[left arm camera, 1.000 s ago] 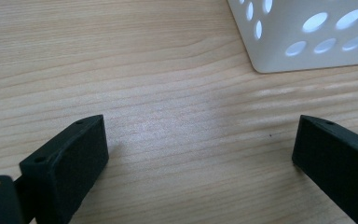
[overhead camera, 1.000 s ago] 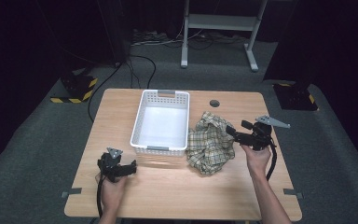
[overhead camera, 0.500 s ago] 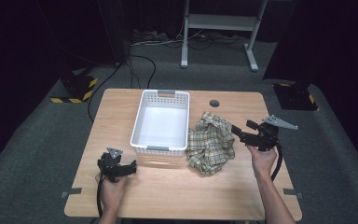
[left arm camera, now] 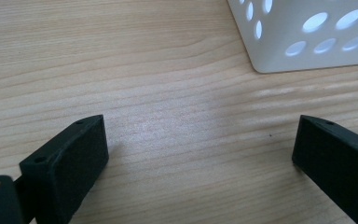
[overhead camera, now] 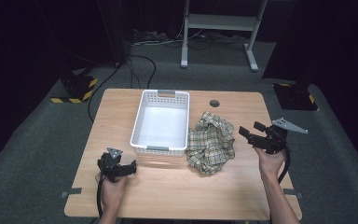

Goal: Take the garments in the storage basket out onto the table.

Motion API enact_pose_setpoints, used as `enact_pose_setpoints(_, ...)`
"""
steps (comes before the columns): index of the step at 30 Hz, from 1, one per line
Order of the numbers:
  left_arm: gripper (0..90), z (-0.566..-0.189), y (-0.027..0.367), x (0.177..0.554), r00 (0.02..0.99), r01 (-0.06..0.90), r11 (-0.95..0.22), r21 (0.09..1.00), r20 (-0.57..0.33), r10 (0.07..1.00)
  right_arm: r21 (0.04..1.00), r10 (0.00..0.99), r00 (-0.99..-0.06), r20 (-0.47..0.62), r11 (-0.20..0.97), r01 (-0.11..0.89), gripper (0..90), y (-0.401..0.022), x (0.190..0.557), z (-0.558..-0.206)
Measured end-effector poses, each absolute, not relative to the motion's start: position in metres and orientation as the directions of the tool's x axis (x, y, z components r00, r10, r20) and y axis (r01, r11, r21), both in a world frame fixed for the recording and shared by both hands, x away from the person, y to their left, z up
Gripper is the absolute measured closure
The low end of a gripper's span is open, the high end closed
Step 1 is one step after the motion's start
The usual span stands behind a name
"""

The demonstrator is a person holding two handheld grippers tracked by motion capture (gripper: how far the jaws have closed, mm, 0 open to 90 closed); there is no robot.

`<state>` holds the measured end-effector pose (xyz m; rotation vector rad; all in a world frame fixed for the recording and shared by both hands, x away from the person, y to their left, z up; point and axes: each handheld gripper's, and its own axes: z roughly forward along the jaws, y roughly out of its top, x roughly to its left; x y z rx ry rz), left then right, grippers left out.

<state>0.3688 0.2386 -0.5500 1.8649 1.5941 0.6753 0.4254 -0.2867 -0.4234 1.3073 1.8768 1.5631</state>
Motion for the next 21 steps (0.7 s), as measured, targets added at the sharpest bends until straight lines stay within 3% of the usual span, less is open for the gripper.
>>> enact_pose_setpoints(21, 3.5, -0.550, 0.239, 0.369, 0.154, 0.690, -0.110, 0.716, 0.003, 0.988, 0.909, 0.852, -0.453, 0.264, -0.064, 0.411, 20.4, -0.310, 0.410, -0.440)
